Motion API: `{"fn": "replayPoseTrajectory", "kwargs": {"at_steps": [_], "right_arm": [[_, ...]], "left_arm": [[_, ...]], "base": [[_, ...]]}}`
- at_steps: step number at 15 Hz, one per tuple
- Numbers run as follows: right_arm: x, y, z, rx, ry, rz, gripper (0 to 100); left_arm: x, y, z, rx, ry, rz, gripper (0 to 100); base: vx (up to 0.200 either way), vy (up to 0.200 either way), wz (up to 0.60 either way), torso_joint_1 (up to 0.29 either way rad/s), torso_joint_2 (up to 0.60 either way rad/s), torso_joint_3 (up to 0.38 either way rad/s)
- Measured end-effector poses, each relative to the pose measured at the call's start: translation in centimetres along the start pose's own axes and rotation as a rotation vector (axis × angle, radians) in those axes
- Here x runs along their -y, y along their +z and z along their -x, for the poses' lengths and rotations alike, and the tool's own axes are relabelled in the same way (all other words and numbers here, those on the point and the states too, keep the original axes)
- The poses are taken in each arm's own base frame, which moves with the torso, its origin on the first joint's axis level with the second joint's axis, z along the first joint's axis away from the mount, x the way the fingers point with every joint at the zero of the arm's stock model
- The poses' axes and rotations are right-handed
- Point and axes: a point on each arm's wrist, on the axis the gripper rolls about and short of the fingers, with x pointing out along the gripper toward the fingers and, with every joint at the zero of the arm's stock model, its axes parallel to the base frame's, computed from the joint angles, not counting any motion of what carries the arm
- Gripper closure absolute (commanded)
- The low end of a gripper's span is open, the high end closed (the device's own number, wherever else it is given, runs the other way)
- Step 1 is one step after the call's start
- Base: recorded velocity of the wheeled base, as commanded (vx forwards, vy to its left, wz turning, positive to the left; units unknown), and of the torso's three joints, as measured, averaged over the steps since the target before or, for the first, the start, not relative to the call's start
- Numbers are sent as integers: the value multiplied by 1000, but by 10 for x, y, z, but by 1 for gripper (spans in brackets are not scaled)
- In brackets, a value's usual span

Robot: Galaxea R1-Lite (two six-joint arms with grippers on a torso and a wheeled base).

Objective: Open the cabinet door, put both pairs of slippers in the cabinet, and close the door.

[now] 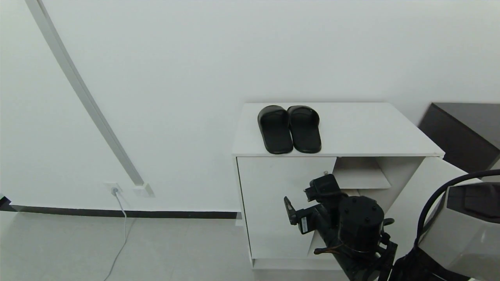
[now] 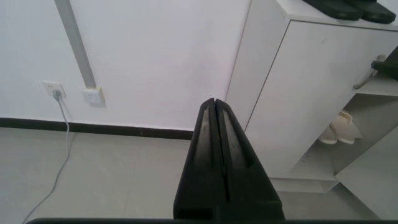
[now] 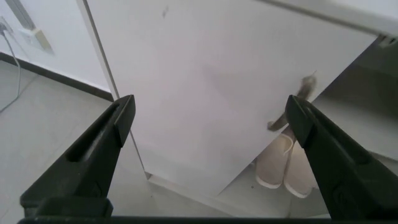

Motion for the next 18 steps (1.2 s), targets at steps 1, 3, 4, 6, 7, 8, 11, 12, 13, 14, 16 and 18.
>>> {"fn": "replayPoseTrajectory", "kwargs": {"at_steps": [1, 3, 4, 6, 7, 8, 11, 12, 13, 14, 16, 18], "right_arm": [[0, 0, 0, -1, 1, 0, 0], [0, 0, 0, -1, 1, 1, 0], [0, 0, 0, -1, 1, 1, 0], [0, -1, 1, -4, 2, 16, 0], [0, -1, 2, -5, 17, 24, 0], [1, -1, 2, -2, 40, 29, 0], [5, 4, -4, -23, 49, 53, 0], [7, 9, -11, -55, 39, 64, 0], [6, 17, -18, -91, 33, 56, 0], [6, 28, -26, -120, 24, 31, 0], [5, 60, -40, -120, -27, -42, 0], [6, 88, -51, -82, -98, -120, 0]], "left_arm": [[0, 0, 0, 0, 0, 0, 100], [0, 0, 0, 0, -1, 0, 100], [0, 0, 0, 0, -1, 0, 100], [0, 0, 0, 0, 0, -1, 100], [0, 0, 0, 0, 0, -1, 100], [0, 0, 0, 0, 0, -1, 100], [0, 0, 0, 1, -1, -1, 100], [0, 0, 0, 0, -1, -2, 100], [0, 0, 0, 0, -1, -4, 100], [0, 0, 0, -1, -1, -5, 100], [0, 0, 0, -1, -1, -5, 100], [0, 0, 0, -1, -2, -6, 100]], "base": [[0, 0, 0, 271, -623, -339], [0, 0, 0, 212, -471, -266], [0, 0, 0, 193, -417, -227], [0, 0, 0, 186, -393, -212], [0, 0, 0, 100, -232, -119], [0, 0, 0, 32, -61, -32], [0, 0, 0, 0, 0, 0], [0, 0, 0, 0, 0, 0], [0, 0, 0, 0, 0, 0], [0, 0, 0, 0, 0, 0], [0, 0, 0, 0, 0, 0], [0, 0, 0, 0, 0, 0]]}}
